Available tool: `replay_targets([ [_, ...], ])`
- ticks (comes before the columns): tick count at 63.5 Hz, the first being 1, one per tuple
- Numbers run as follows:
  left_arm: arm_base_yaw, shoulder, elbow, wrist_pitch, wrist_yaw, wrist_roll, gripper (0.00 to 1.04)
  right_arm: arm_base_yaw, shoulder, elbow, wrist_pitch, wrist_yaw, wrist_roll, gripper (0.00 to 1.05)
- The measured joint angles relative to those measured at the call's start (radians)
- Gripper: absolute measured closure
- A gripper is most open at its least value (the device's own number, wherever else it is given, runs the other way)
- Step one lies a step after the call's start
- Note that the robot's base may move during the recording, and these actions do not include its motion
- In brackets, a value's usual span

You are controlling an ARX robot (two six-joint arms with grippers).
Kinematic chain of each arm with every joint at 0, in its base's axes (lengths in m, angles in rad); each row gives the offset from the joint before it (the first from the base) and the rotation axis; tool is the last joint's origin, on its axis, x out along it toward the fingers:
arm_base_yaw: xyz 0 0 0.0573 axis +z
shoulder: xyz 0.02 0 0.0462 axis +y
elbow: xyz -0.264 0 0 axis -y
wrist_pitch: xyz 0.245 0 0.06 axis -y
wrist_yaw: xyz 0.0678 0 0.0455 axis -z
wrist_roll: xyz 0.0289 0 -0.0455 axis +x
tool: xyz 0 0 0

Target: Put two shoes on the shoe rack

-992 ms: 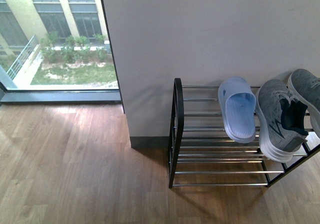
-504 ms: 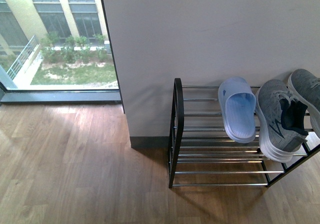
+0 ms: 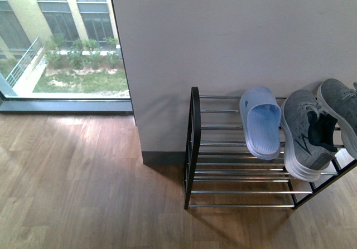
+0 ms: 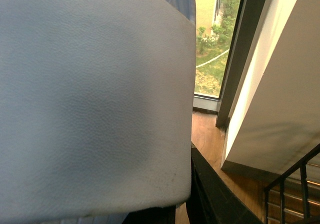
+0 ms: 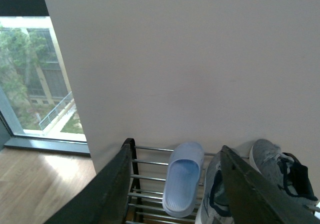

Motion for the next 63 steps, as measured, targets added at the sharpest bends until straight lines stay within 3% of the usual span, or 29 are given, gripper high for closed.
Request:
replay_targets([
  [9,0.0,0.001,0.0,0.0,0.005,0.0,1.03,0.0,0.0,0.0,0.0,0.0,0.0,0.08],
  [63,-0.004,0.0,0.0,0.0,0.006,0.0,1.03,0.003,0.0,0.0,-0.002,0.006,0.0,0.09],
])
